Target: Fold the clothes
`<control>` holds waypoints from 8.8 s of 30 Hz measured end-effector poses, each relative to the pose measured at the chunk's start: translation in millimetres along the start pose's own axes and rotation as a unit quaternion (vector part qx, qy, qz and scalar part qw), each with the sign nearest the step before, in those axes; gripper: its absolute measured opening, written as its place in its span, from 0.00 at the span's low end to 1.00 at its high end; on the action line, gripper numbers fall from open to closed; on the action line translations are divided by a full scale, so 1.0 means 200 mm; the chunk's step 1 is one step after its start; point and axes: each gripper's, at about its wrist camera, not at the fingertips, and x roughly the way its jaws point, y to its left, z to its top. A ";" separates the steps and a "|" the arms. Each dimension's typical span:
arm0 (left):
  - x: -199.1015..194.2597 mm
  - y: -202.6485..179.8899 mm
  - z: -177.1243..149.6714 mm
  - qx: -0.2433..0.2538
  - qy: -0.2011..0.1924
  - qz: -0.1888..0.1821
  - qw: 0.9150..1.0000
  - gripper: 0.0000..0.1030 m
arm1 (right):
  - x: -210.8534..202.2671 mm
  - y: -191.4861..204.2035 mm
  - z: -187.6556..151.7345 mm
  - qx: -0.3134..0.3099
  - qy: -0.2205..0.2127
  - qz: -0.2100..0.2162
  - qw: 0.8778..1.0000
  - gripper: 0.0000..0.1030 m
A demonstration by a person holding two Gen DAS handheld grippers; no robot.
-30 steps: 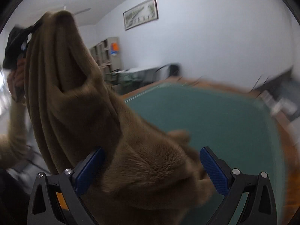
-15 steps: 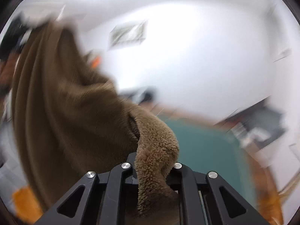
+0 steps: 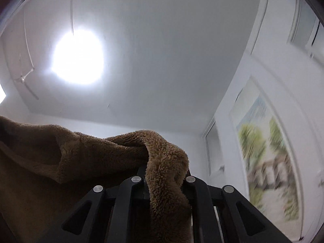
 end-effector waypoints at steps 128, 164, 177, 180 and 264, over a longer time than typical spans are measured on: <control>1.39 1.59 -1.91 0.050 0.547 0.331 0.767 0.78 | 1.12 0.31 -3.08 -0.135 0.679 0.264 0.672 0.75; 1.45 1.24 -2.10 0.088 0.636 0.175 0.747 0.82 | 1.55 0.30 -3.45 0.034 0.706 0.225 0.671 0.76; 1.88 1.80 -2.35 -0.126 0.612 0.317 0.714 0.82 | 1.63 0.47 -3.66 -0.048 0.706 0.213 0.674 0.76; 1.84 1.92 -2.35 -0.227 0.572 0.325 0.718 0.82 | 1.69 0.48 -3.76 -0.018 0.697 0.196 0.690 0.76; 1.19 0.86 -2.28 -0.067 0.648 0.172 0.739 0.84 | 0.06 -0.99 -2.47 0.140 0.631 0.106 0.755 0.66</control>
